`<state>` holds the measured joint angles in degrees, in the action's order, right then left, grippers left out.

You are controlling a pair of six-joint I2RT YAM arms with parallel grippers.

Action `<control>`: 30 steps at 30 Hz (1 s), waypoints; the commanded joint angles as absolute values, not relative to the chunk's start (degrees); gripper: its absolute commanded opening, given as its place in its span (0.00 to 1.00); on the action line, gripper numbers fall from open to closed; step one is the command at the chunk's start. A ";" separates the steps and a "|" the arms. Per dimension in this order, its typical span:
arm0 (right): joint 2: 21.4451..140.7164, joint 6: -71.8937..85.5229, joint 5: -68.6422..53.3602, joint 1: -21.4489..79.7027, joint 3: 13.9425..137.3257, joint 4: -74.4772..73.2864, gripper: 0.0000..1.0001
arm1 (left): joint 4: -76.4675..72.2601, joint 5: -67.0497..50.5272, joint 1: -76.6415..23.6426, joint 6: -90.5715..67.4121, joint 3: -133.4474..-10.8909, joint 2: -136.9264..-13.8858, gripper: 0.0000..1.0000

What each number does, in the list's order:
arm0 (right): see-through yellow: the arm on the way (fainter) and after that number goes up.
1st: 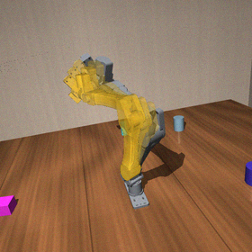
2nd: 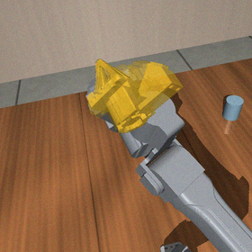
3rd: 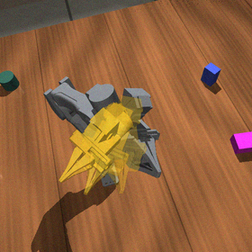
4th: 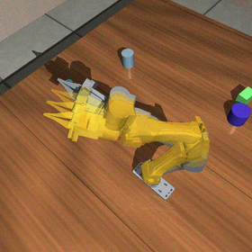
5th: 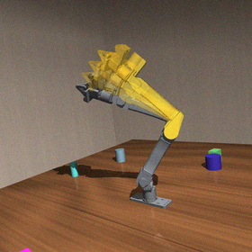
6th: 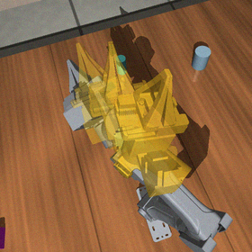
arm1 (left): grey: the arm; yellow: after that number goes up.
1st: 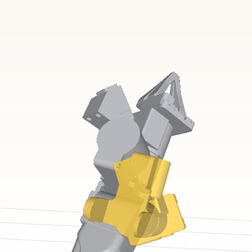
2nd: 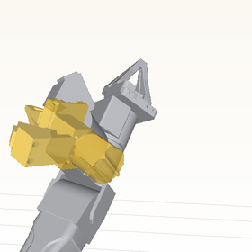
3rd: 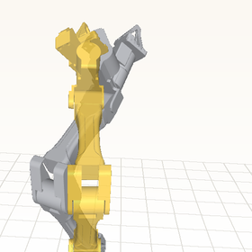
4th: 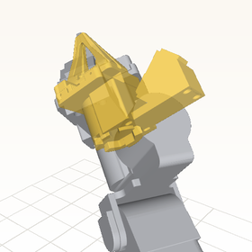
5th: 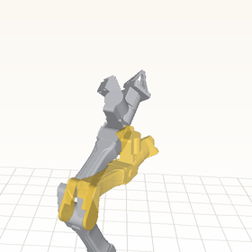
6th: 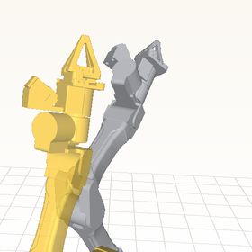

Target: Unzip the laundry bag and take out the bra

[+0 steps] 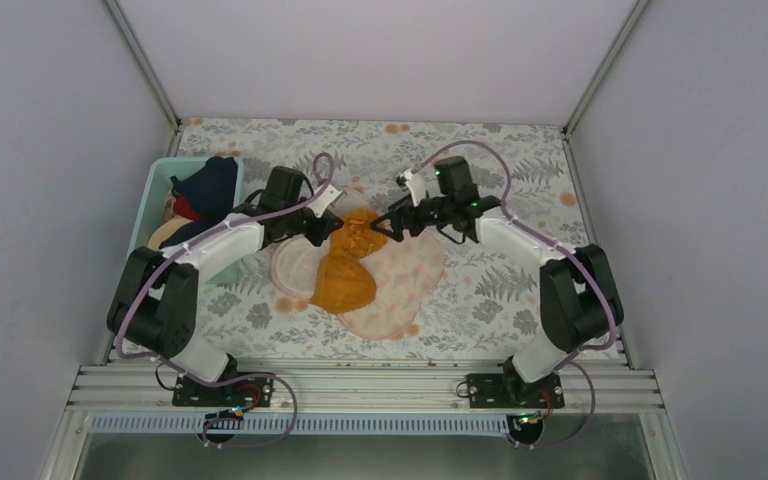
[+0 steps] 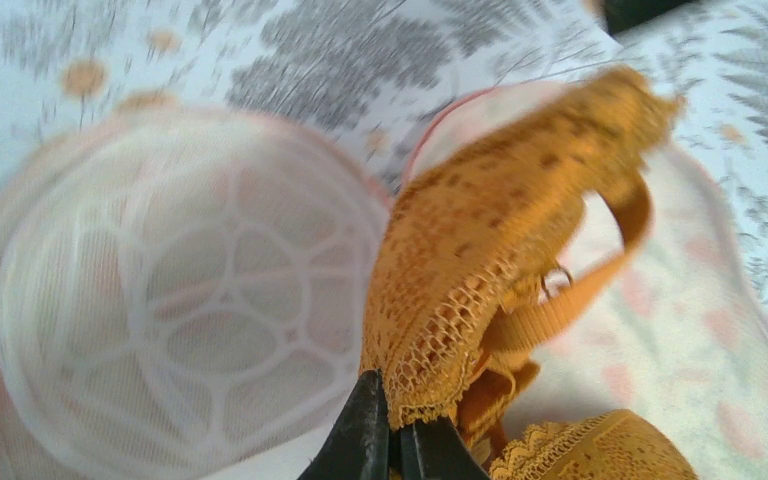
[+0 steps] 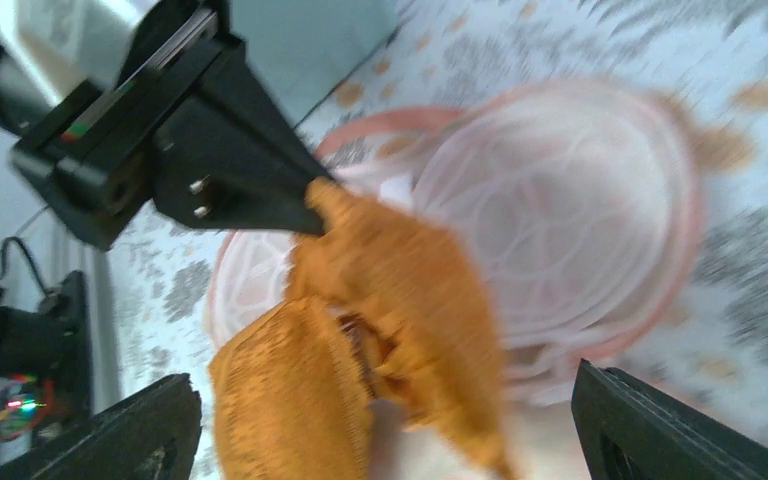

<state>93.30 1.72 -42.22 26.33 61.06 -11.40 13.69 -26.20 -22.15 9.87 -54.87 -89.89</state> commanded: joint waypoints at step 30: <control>98.35 -10.71 -33.71 27.55 68.45 -13.02 0.04 | 13.10 -24.03 -26.19 17.51 -60.55 -88.62 0.66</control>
